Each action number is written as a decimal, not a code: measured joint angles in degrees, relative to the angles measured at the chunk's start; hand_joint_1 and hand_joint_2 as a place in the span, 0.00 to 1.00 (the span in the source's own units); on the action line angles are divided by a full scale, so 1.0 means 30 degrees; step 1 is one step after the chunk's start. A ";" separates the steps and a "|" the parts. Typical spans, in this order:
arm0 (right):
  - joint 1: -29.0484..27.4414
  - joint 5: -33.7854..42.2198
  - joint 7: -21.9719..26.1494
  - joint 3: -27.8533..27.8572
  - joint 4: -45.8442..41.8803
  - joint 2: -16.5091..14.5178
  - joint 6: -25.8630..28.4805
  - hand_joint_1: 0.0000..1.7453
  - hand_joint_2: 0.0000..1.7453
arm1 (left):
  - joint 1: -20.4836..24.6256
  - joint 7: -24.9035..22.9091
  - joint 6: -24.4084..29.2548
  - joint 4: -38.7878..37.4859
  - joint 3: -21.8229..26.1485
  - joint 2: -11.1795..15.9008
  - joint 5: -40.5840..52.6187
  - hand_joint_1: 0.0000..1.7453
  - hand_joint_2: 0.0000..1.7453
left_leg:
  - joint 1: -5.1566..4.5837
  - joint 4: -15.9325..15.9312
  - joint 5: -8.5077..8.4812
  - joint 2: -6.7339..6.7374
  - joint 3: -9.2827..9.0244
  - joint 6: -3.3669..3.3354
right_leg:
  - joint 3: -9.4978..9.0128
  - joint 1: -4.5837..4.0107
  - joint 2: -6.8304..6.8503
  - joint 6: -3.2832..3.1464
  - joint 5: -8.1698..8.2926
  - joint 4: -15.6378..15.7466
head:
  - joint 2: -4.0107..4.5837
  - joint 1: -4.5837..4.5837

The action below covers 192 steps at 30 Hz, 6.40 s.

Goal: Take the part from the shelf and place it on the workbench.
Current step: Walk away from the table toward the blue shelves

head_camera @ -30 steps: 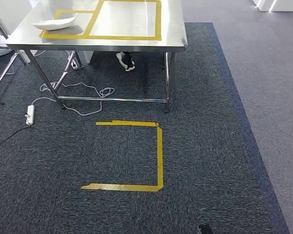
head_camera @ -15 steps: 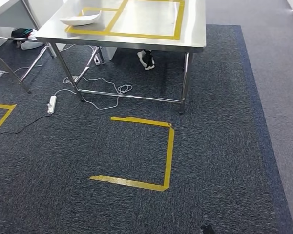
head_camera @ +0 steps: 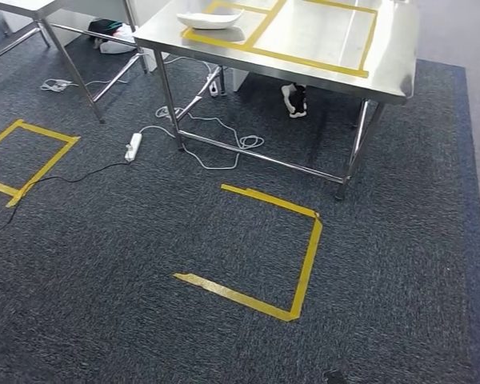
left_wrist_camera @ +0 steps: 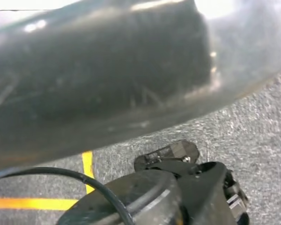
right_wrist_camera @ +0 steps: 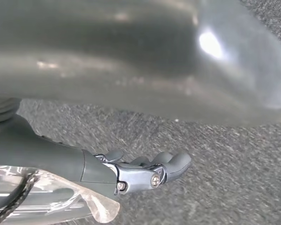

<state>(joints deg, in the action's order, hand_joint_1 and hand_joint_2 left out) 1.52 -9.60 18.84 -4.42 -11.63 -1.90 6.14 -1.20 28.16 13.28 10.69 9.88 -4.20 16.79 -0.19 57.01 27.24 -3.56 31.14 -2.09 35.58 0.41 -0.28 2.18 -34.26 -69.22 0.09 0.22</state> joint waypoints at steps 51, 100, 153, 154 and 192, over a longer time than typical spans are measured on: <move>0.0069 -0.0264 0.0015 -0.0328 -0.0002 -0.0131 0.0241 0.00 0.00 | -0.0016 -0.0053 -0.0832 -0.0007 0.0062 0.0177 -0.0406 0.00 0.00 | -0.0004 0.0436 -0.0027 0.2447 0.0475 0.0746 | -0.2470 -0.0033 0.2435 -0.0210 0.1069 0.4190 | 0.0000 0.0401; 0.0007 -0.0124 0.0131 -0.0393 0.0007 -0.0213 0.0417 0.00 0.00 | -0.0170 -0.0379 -0.0880 -0.0044 0.0138 0.0149 -0.0283 0.00 0.00 | 0.0098 0.0839 0.0390 -0.0369 0.0560 0.0808 | -0.1570 0.0238 -0.0480 -0.0428 0.1715 0.3877 | 0.0000 0.0348; -0.0260 0.0181 0.0033 -0.0392 0.0029 -0.0255 0.0199 0.00 0.00 | -0.0103 -0.0630 -0.1344 -0.0044 0.0404 0.0131 -0.0359 0.00 0.00 | 0.0125 -0.0674 -0.0268 0.1059 -0.0361 -0.0017 | 0.1164 0.0323 0.0123 0.0350 -0.0419 -0.1205 | 0.0000 0.0260; -0.0271 0.0181 0.0033 -0.0392 0.0029 -0.0255 0.0199 0.00 0.00 | -0.0114 -0.0630 -0.1346 -0.0044 0.0406 0.0128 -0.0359 0.00 0.00 | 0.0167 -0.0624 -0.0194 0.1035 -0.0404 0.0078 | 0.1066 0.0407 0.0127 0.0429 0.0041 -0.0799 | 0.0000 0.0259; -0.0321 0.0246 0.0117 -0.0246 0.0157 -0.0377 0.0288 0.00 0.00 | -0.0080 -0.0743 -0.1002 -0.0047 0.0525 0.0049 -0.0151 0.00 0.00 | -0.0155 0.0503 0.1489 0.1002 -0.1067 0.0447 | -0.0291 0.0138 0.0171 -0.0376 0.1901 0.3142 | -0.0002 0.0282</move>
<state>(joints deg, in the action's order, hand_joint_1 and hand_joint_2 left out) 0.55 -8.86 19.18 -5.15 -11.16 -3.03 7.00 -1.44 25.93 10.27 10.55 11.46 -4.05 16.34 -0.66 58.51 31.71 -0.55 27.94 -0.75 34.71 0.83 0.23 1.06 -28.56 -59.79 0.08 1.07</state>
